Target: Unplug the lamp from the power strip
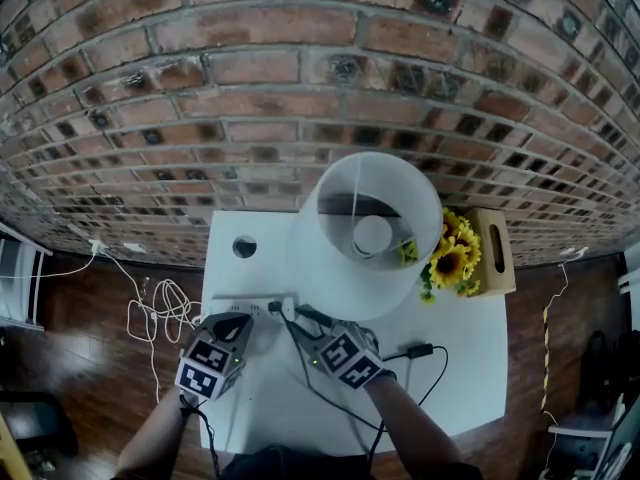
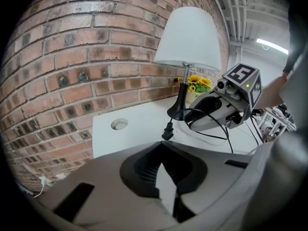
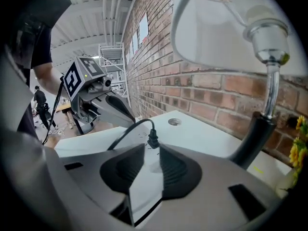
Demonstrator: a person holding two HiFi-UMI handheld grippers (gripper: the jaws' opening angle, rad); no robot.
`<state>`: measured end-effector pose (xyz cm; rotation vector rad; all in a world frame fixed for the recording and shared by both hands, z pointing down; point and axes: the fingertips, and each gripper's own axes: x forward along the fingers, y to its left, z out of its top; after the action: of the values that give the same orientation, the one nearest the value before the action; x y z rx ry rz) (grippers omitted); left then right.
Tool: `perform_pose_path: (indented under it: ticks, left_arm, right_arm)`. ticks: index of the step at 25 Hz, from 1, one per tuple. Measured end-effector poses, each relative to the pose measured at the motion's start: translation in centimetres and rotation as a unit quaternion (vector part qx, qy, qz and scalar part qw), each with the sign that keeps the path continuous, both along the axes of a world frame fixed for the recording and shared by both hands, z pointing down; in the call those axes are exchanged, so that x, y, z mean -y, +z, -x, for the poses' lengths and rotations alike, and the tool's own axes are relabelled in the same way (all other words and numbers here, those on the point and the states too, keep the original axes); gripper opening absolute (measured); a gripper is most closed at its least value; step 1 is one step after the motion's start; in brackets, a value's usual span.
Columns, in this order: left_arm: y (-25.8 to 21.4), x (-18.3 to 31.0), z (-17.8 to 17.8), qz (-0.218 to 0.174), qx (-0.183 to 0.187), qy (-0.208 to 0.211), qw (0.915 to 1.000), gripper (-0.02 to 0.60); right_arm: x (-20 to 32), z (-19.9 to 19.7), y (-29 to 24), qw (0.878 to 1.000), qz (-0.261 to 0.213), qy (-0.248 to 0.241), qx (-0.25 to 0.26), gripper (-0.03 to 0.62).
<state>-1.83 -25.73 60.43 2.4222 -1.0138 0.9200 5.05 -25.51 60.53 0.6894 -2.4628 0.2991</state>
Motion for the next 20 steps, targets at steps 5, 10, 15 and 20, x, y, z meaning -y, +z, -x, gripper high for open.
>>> perform_pose_path:
  ticks: [5, 10, 15, 20]
  left_arm:
    - [1.3, 0.0, -0.3, 0.012, 0.006, 0.009, 0.9999, 0.011]
    - [2.2, 0.0, -0.6, 0.024, 0.005, 0.013, 0.9996, 0.012]
    - [2.9, 0.2, -0.9, 0.03, 0.006, 0.015, 0.9994, 0.011]
    - [2.8, 0.2, -0.9, 0.028, 0.002, 0.021, 0.9994, 0.012]
  right_arm:
    - [0.3, 1.0, 0.9, 1.0, 0.003, -0.012, 0.002, 0.186]
    - [1.4, 2.2, 0.7, 1.0, -0.014, -0.008, 0.004, 0.186]
    - [2.2, 3.1, 1.5, 1.0, -0.009, -0.002, -0.001, 0.186]
    - [2.2, 4.1, 2.2, 1.0, -0.008, -0.018, -0.015, 0.166]
